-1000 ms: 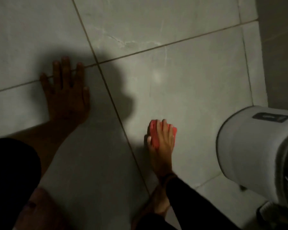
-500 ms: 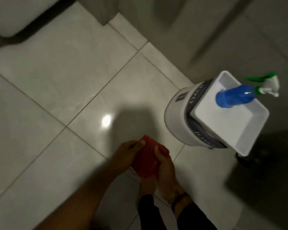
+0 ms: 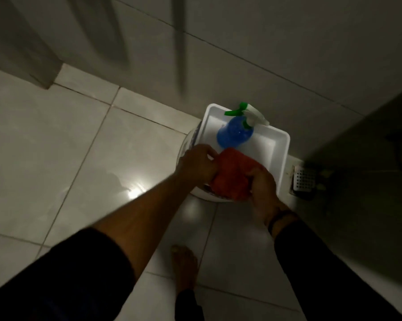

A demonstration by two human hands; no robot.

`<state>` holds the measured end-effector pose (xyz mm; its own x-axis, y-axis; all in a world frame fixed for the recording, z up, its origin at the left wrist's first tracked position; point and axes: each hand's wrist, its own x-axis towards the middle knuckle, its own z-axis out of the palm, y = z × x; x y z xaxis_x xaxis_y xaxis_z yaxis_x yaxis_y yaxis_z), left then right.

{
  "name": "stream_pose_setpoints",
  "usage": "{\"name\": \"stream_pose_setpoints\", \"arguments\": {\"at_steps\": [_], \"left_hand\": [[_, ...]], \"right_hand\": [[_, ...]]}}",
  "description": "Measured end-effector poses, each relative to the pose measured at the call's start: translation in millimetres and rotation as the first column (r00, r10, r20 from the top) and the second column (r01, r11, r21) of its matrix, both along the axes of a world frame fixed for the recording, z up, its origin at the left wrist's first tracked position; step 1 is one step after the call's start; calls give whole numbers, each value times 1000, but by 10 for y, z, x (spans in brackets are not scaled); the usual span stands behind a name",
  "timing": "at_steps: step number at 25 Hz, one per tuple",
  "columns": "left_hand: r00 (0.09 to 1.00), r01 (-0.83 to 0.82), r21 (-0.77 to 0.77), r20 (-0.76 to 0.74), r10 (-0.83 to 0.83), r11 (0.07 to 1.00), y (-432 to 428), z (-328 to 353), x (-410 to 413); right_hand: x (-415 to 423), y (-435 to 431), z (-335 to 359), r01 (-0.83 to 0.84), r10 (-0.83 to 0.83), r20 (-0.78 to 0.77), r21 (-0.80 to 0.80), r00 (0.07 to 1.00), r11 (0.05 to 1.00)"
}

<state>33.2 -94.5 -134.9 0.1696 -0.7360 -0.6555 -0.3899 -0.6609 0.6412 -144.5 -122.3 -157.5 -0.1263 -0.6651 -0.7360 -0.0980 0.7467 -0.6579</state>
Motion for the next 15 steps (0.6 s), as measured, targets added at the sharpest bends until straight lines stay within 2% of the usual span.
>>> {"name": "stream_pose_setpoints", "arguments": {"at_steps": [3,6,10,13,15], "left_hand": [[978,79,13,192,-80,997,-210,-284,-266],[945,97,71,308,-115,993,-298,-516,-423],[901,128,146,396,-176,981,-369,-660,-491],[876,167,140,433,-212,976,-362,-655,-570],[864,175,122,456,-212,977,-346,-610,-604]], "right_hand": [[-49,-293,-323,-127,129,-127,23,983,992],[-52,-467,-574,-192,206,-247,83,947,978],[-33,-557,-734,-306,324,-413,112,851,945],[-42,-572,-764,-336,323,-584,91,744,938],[-17,-577,-747,-337,326,-629,106,706,935]]}}
